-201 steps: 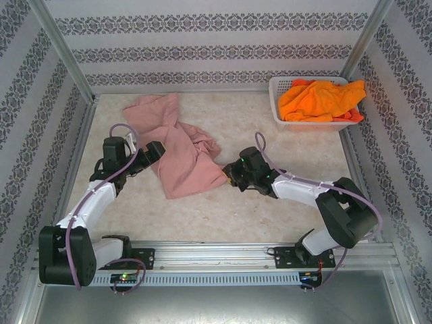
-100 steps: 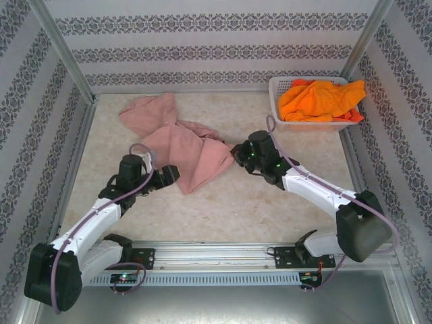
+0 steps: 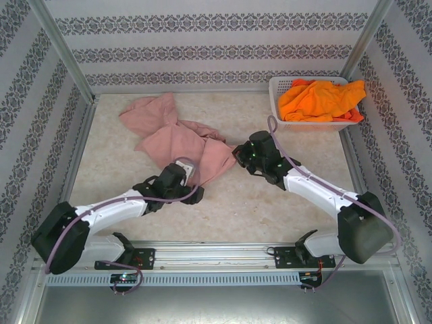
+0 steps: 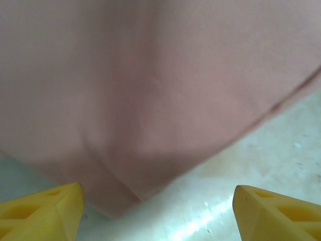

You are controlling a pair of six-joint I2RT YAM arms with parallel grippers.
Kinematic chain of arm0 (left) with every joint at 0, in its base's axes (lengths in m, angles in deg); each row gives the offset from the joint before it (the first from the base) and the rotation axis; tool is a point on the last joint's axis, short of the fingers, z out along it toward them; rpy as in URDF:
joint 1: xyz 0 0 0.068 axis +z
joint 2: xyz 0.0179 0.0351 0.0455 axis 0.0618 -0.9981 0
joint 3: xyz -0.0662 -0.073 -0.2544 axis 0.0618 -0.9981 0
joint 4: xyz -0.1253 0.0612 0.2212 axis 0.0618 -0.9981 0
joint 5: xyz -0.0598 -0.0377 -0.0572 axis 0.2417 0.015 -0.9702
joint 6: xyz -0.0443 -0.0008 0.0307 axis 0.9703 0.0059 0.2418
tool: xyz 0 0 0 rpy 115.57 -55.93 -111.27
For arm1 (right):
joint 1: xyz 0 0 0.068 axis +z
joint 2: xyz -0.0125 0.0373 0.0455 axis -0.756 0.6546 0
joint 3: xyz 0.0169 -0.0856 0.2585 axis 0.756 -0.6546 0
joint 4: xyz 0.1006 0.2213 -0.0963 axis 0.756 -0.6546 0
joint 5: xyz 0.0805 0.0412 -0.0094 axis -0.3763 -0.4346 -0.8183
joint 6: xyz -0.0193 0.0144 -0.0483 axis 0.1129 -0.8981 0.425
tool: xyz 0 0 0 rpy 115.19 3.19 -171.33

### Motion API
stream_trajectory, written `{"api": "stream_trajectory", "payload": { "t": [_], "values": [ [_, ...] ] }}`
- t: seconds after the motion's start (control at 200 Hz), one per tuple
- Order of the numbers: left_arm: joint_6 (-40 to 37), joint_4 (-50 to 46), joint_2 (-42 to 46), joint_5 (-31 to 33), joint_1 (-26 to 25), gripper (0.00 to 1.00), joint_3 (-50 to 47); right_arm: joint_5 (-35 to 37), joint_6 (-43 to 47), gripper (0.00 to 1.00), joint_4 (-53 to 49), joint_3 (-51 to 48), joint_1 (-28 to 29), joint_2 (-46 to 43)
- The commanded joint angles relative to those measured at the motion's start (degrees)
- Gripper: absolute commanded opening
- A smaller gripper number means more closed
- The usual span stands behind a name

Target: Fold and stack the shorts

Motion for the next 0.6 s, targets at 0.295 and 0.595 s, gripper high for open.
{"api": "stream_trajectory", "payload": {
  "t": [0.295, 0.595],
  "values": [
    [-6.00, 9.35, -14.08, 17.38, -4.84, 0.70, 5.94, -1.33, -4.12, 0.00, 0.18, 3.41, 0.21, -5.83],
    [-18.51, 6.65, -8.05, 27.95, -0.64, 0.00, 11.89, -0.65, 7.16, 0.00, -7.25, 9.33, -4.55, -8.23]
  ]
}}
